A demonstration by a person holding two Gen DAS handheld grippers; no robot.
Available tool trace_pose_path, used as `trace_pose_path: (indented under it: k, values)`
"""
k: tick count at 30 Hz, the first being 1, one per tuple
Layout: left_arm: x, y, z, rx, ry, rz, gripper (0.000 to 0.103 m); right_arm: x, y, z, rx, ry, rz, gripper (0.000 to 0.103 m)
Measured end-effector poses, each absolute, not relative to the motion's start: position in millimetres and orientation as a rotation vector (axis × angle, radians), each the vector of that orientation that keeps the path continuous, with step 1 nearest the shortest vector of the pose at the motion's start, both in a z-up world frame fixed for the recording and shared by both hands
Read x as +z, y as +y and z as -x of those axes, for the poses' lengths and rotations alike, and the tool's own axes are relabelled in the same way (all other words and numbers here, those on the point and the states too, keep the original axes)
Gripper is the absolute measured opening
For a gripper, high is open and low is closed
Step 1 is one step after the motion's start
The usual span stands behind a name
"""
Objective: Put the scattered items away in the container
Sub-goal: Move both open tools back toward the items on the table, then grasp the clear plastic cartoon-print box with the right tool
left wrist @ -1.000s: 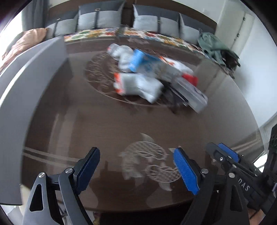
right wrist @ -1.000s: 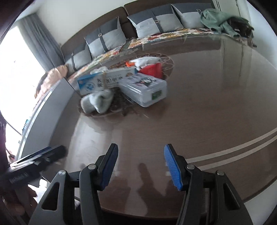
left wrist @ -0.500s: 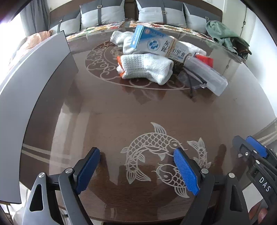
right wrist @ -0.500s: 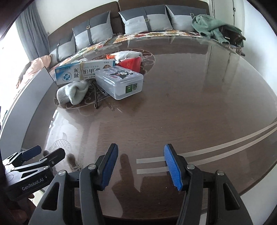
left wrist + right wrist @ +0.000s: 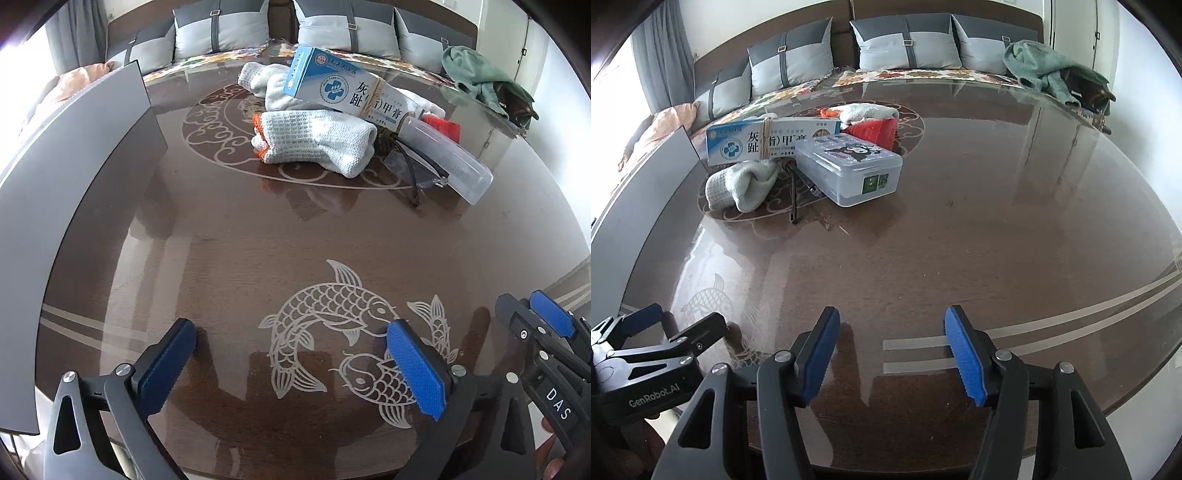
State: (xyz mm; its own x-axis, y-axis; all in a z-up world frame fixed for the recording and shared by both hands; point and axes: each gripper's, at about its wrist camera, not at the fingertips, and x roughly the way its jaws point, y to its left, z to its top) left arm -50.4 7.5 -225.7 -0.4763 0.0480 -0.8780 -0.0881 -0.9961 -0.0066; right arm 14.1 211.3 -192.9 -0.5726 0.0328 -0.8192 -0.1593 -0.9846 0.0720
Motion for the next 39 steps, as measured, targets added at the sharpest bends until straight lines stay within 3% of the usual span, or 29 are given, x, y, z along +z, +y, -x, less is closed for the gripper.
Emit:
trace_pose_path:
  k: [13, 17, 24, 30, 39]
  values:
    - [-225, 8, 50, 2.643, 0.059, 1.548, 0.103, -186, 229, 7, 2.935, 0.487, 1.433, 0.064]
    - [-224, 7, 50, 2.64, 0.063, 1.54, 0.103, -161, 229, 48, 3.107, 0.068, 1.358, 0.064]
    - [-225, 8, 50, 2.64, 0.063, 1.535, 0.103, -157, 224, 111, 3.187, -0.376, 1.565, 0.064]
    - [-225, 8, 50, 2.64, 0.064, 1.529, 0.103, -171, 218, 131, 3.135, -0.466, 1.663, 0.064]
    - [-225, 7, 51, 2.639, 0.066, 1.525, 0.103, -166, 232, 105, 3.072, -0.201, 1.634, 0.062]
